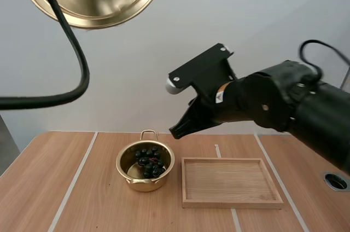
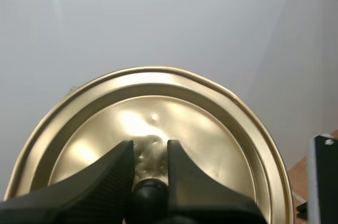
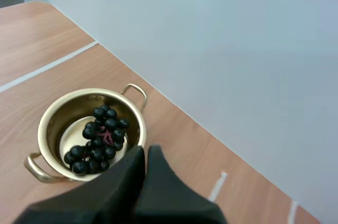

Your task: Open the lid, put the grape in the pot, and close it

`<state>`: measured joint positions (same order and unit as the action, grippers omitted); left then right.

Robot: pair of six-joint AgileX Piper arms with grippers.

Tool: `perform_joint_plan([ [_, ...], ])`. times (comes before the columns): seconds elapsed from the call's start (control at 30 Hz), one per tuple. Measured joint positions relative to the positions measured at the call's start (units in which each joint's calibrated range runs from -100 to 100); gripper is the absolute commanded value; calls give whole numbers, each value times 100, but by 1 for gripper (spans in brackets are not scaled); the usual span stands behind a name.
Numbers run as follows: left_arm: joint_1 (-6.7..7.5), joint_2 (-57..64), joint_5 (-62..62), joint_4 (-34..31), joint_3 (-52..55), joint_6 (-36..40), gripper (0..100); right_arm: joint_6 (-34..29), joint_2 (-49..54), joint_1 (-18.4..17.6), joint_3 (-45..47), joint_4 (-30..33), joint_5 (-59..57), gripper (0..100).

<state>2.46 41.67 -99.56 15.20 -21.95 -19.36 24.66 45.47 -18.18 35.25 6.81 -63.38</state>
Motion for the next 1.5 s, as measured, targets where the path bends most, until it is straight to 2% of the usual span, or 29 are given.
perform_joint_plan([
  [0.03,0,-134,-37,-12,-26,0,0,0,473,68,139,85,-235,0],
  [0.2,0,-373,-44,-65,-26,0,0,8,1380,92,409,63,-511,0],
  [0.4,0,-403,-44,-133,-26,-48,0,337,1342,98,437,-442,-511,0],
  [0.5,0,-331,-44,-194,-36,-110,0,733,909,98,437,-1263,-461,0],
  [0.6,0,-256,-44,-247,-36,-133,0,1045,551,99,437,-1711,-437,0],
  [0.63,0,-228,-44,-272,-36,-144,0,1320,159,99,437,-2146,-351,0],
  [0.67,0,-136,-44,-311,-36,-151,0,1436,-110,99,437,-2312,-257,0],
  [0.73,0,-85,-44,-336,-36,-155,0,1522,-432,99,437,-2441,-134,0],
  [0.83,0,68,-44,-361,-40,-163,0,1800,-1788,99,437,-2571,650,0],
  [0.97,0,137,-44,-361,-40,-163,0,1908,-2674,99,346,-2571,833,0],
  [1.13,0,137,-44,-385,-40,-163,0,2017,-3313,99,241,-2678,988,0],
  [1.5,0,137,-44,-550,-40,-163,0,2360,-4421,99,-335,-3344,1121,0],
])
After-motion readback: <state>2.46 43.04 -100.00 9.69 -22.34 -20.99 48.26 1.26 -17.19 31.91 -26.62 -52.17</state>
